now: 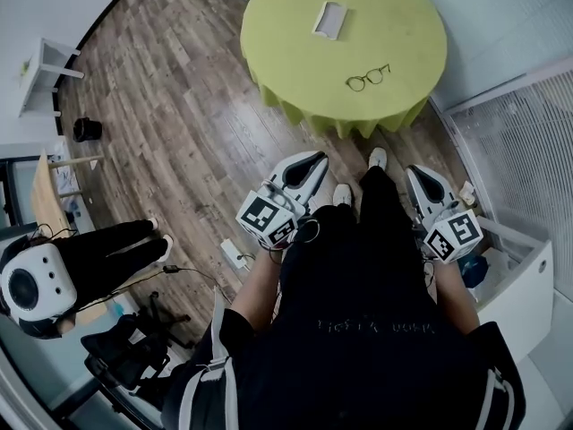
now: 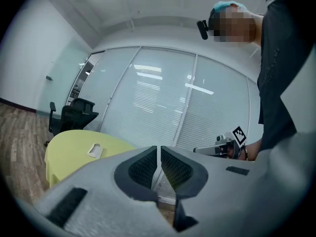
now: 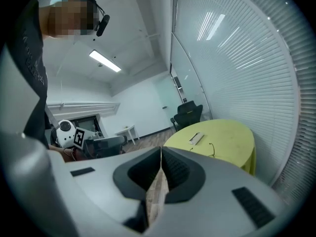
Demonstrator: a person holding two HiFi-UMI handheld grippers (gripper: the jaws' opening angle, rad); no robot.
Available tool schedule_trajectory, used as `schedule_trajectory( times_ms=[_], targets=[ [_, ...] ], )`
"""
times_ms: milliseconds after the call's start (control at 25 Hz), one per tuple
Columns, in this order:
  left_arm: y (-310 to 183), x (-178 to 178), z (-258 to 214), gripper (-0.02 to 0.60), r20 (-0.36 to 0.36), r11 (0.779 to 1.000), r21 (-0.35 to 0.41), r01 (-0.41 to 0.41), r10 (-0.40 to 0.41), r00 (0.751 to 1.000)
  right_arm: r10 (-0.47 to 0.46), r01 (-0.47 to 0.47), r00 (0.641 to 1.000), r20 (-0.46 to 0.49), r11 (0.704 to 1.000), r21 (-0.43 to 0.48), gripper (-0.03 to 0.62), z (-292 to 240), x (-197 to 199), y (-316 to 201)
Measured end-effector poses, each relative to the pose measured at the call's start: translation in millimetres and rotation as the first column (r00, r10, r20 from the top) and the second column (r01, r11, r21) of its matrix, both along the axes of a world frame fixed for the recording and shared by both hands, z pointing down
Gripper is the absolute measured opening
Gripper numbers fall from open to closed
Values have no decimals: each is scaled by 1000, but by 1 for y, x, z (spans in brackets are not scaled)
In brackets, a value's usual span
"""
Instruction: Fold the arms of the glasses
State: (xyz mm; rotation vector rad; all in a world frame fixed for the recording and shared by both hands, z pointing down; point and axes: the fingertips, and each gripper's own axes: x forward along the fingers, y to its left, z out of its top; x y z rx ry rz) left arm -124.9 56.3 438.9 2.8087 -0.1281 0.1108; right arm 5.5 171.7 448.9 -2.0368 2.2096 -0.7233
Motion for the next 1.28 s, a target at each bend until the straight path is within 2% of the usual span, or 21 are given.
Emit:
schedule_trajectory(
  times_ms=[480, 920, 1120, 1280],
  targets=[
    [-31, 31, 3, 38, 45, 999, 16, 50, -50, 998, -61, 61, 998, 12, 998, -6, 31, 11, 44, -48],
    [-74, 111, 8, 38, 82, 995, 39, 92, -95, 992, -141, 142, 988, 56, 990, -21, 31, 30, 125, -103],
    [-100, 138, 2, 37, 89, 988, 51, 149, -153, 984, -230, 231, 973, 29, 972, -33, 31, 31, 161, -133],
    [-110, 152, -1, 29, 73, 977, 63, 203, -208, 975, -339, 338, 941, -8, 939, -58, 31, 38, 176, -152]
  ],
)
